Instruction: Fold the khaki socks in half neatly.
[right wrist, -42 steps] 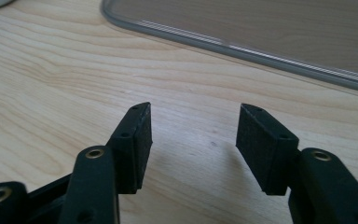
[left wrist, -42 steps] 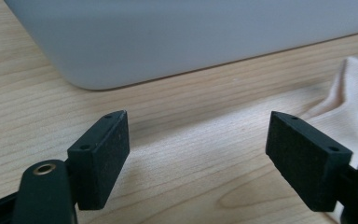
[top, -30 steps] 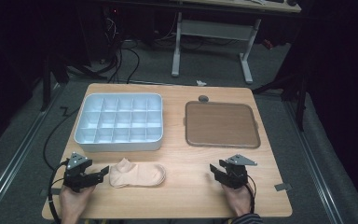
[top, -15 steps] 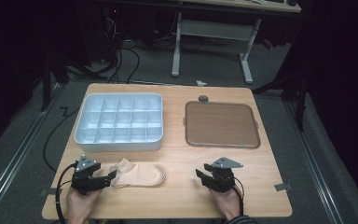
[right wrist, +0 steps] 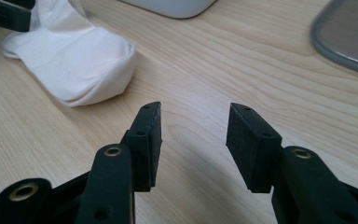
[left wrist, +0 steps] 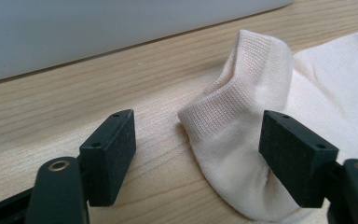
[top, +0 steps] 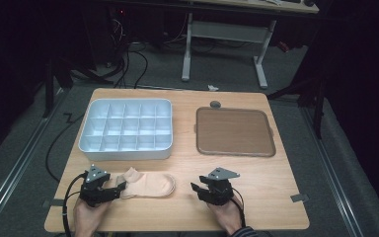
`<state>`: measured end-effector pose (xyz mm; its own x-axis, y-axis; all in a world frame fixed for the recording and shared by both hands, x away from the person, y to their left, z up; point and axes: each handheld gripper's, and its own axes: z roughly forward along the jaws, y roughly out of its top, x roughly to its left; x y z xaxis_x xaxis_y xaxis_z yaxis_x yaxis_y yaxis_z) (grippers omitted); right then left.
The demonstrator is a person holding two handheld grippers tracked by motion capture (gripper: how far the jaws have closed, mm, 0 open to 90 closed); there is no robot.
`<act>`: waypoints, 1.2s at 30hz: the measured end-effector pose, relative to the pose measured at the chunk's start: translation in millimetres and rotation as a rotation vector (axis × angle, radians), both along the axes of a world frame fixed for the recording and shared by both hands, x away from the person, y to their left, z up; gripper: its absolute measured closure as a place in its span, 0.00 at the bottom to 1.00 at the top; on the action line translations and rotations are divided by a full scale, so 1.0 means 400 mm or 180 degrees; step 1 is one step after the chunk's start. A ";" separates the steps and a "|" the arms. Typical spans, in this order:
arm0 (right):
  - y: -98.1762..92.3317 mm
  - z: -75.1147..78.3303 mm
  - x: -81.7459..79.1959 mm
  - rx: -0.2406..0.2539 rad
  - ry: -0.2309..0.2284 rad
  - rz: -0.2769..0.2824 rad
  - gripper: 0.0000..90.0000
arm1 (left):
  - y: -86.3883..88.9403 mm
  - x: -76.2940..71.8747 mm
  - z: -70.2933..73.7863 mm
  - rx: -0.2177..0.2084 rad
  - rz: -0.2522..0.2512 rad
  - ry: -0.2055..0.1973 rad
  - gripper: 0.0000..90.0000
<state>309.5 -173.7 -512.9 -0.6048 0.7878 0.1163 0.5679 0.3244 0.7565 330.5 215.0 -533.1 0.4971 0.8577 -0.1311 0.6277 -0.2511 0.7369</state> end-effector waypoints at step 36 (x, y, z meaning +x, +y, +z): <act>0.178 -0.021 0.041 -0.0125 0.0105 0.0278 0.62 | -0.026 -0.011 -0.001 0.0244 0.0015 -0.0101 0.43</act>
